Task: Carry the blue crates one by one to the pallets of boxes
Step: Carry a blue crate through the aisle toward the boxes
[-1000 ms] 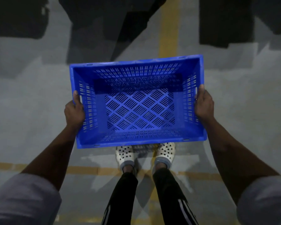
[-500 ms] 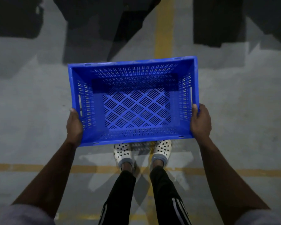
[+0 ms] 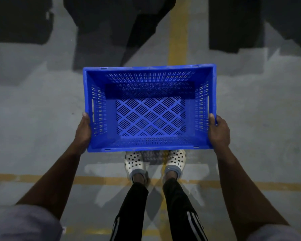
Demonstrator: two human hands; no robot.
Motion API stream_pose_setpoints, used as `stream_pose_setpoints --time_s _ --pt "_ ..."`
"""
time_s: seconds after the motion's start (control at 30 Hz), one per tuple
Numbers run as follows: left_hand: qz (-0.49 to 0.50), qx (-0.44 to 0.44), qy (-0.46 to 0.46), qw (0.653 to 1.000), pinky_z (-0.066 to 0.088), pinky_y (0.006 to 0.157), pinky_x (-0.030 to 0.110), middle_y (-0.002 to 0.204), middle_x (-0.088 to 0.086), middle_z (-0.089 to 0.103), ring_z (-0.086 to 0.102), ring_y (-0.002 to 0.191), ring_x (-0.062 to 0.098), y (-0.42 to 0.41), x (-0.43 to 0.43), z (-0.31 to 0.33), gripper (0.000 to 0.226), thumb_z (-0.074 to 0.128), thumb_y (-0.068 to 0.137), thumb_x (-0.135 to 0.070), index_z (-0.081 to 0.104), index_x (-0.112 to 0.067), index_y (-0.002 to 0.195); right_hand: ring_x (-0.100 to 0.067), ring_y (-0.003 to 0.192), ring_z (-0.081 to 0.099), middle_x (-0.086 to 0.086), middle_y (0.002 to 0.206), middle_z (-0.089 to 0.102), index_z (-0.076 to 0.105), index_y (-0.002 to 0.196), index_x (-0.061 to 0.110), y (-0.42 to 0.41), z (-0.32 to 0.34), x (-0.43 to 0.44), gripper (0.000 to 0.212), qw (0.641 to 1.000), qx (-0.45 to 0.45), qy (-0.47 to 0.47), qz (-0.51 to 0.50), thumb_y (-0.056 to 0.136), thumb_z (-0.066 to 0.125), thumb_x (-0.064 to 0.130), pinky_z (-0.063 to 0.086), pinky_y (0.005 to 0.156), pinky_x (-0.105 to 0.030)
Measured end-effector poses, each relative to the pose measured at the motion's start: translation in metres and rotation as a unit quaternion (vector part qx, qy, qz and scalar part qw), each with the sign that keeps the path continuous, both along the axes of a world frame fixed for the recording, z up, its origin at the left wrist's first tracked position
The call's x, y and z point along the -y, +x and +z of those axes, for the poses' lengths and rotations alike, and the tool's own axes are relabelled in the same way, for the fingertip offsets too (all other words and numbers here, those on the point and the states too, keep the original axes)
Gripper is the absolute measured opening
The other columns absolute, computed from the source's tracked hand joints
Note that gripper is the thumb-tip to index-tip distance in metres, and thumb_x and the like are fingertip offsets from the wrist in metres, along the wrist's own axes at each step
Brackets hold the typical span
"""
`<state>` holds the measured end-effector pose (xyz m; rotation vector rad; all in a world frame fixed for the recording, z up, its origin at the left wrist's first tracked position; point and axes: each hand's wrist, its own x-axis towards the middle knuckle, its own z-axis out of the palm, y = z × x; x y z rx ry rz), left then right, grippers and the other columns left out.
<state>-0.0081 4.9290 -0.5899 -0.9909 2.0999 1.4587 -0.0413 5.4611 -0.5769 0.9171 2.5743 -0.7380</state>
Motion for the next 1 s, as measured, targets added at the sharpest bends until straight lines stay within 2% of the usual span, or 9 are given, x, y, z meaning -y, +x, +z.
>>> stream_pose_setpoints --time_s 0.1,0.2,0.33,0.5,0.57,0.67,0.77,0.87,1.0 --pt "0.001 0.050 -0.081 0.995 0.060 0.109 0.061 0.136 0.005 0.078 0.076 0.123 0.033 0.019 0.005 -0.003 0.089 0.033 0.099 -0.100 0.068 -0.029 0.140 -0.041 0.148 0.045 -0.018 0.156 0.053 0.046 0.165 0.016 0.005 0.025 0.006 0.069 0.998 0.052 0.035 0.009 0.114 0.037 0.063 0.041 0.113 -0.065" --pt "0.006 0.081 -0.133 0.988 0.060 0.104 0.054 0.128 0.016 0.080 0.075 0.120 0.038 0.046 -0.013 0.023 0.101 0.032 0.099 -0.099 0.072 -0.014 0.136 -0.041 0.151 0.036 -0.022 0.161 0.046 0.038 0.166 0.006 0.021 0.072 0.030 0.074 0.998 0.050 0.029 0.015 0.114 0.042 0.058 0.035 0.116 -0.067" --pt "0.009 0.109 -0.097 0.989 0.052 0.112 0.055 0.141 0.031 0.070 0.067 0.132 0.048 0.068 -0.083 0.134 0.075 0.046 0.115 -0.071 0.067 -0.006 0.147 -0.045 0.144 0.041 -0.027 0.153 0.051 0.049 0.156 0.003 0.050 0.147 0.046 0.074 0.997 0.054 -0.013 0.055 0.112 0.043 0.062 0.041 0.112 -0.064" --pt "-0.014 0.079 -0.012 0.997 0.058 0.090 0.057 0.111 0.018 0.079 0.075 0.104 0.039 0.094 -0.133 0.230 0.106 0.027 0.091 -0.106 0.077 -0.015 0.115 -0.043 0.138 0.048 -0.023 0.145 0.060 0.059 0.152 0.010 0.063 0.251 0.048 0.095 0.986 0.023 -0.067 0.148 0.104 0.021 0.083 0.046 0.111 -0.057" --pt "-0.010 0.071 0.020 0.997 0.061 0.089 0.054 0.099 0.010 0.082 0.078 0.095 0.033 0.097 -0.149 0.279 0.097 0.032 0.086 -0.107 0.079 -0.023 0.097 -0.042 0.139 0.049 -0.021 0.146 0.061 0.061 0.152 0.010 0.059 0.292 0.046 0.089 0.976 -0.010 -0.091 0.199 0.107 0.024 0.077 0.046 0.113 -0.055" --pt "-0.007 0.050 0.036 0.998 0.055 0.079 0.042 0.096 0.005 0.085 0.078 0.087 0.024 0.107 -0.161 0.337 0.073 0.045 0.102 -0.088 0.083 -0.026 0.100 -0.038 0.128 0.058 -0.014 0.133 0.071 0.072 0.138 0.015 0.052 0.346 0.049 0.069 0.956 -0.062 -0.100 0.269 0.112 0.036 0.069 0.051 0.106 -0.049" --pt "0.022 0.014 0.032 0.999 0.053 0.071 0.033 0.096 0.008 0.086 0.076 0.079 0.019 0.122 -0.169 0.382 0.047 0.057 0.116 -0.062 0.083 -0.023 0.106 -0.031 0.117 0.066 -0.005 0.121 0.075 0.077 0.126 0.023 0.045 0.379 0.058 0.064 0.930 -0.083 -0.108 0.342 0.112 0.038 0.072 0.056 0.095 -0.046" --pt "0.060 -0.009 0.042 0.997 0.051 0.058 0.023 0.097 0.014 0.084 0.071 0.072 0.018 0.144 -0.174 0.412 0.035 0.063 0.117 -0.044 0.081 -0.014 0.113 -0.026 0.108 0.070 -0.003 0.118 0.078 0.079 0.125 0.018 0.048 0.406 0.078 0.058 0.891 -0.079 -0.125 0.429 0.113 0.046 0.064 0.057 0.089 -0.044" --pt "0.135 -0.034 0.053 0.989 0.050 0.057 0.022 0.091 0.014 0.082 0.070 0.063 0.014 0.192 -0.170 0.434 0.023 0.066 0.116 -0.027 0.080 -0.010 0.111 -0.024 0.109 0.073 -0.006 0.126 0.078 0.077 0.133 0.012 0.066 0.442 0.118 0.051 0.841 -0.049 -0.170 0.511 0.113 0.055 0.054 0.059 0.090 -0.043"
